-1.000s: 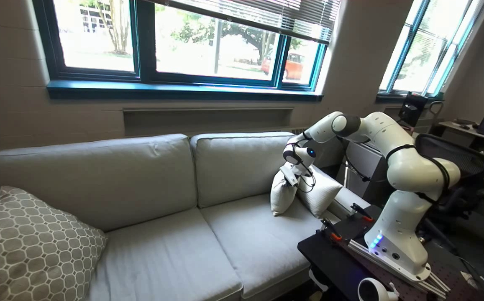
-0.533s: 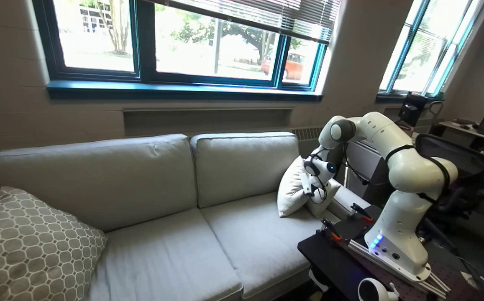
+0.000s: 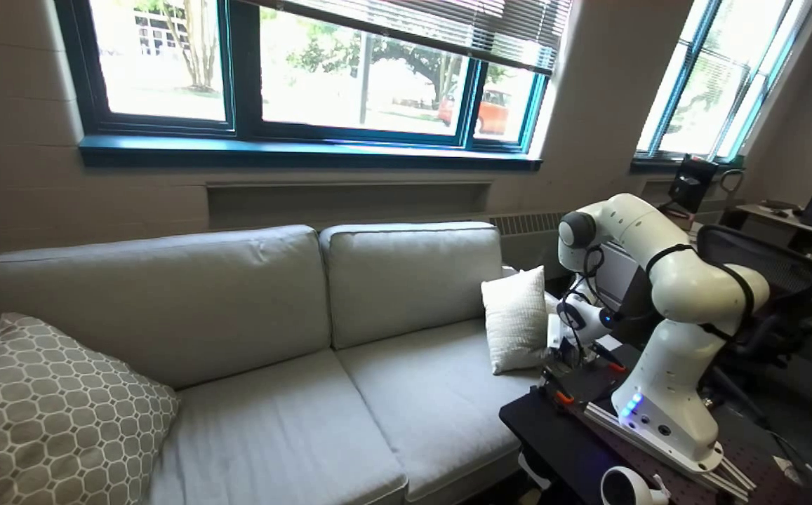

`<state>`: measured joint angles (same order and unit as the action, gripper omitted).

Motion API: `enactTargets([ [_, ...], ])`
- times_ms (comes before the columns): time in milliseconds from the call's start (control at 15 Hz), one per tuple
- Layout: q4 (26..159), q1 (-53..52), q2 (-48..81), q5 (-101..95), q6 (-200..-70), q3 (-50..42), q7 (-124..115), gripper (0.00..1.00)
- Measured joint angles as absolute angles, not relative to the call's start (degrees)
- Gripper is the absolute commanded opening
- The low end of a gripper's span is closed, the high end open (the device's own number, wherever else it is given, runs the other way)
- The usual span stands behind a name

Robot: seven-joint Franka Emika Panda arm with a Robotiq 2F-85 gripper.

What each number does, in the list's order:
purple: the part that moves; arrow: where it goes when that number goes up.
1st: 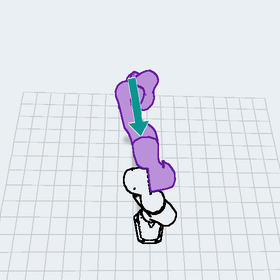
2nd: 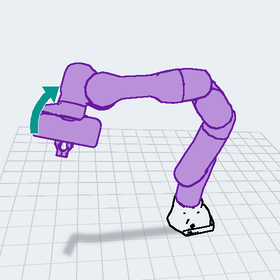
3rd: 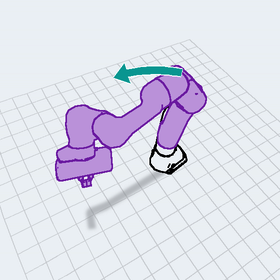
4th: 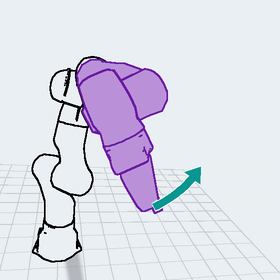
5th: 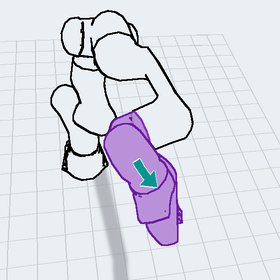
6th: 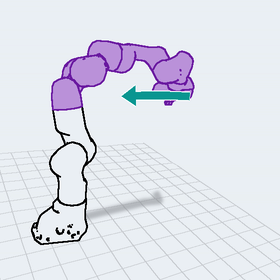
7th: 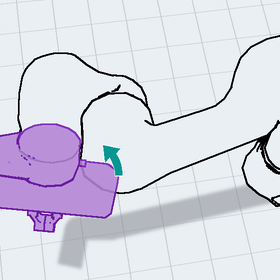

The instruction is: Set the striped pillows against the armrest

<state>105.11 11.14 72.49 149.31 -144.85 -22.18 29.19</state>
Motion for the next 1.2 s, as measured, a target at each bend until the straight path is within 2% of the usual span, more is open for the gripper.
enactTargets([
  [200,112.1,14.2,69.3,149.3,-138.7,-23.3,26.9,0.03],
  [600,120.9,22.3,54.5,149.3,-138.3,-20.1,26.7,0.03],
  [1200,117.7,19.6,40.8,149.1,-143.4,-26.2,13.3,0.01],
])
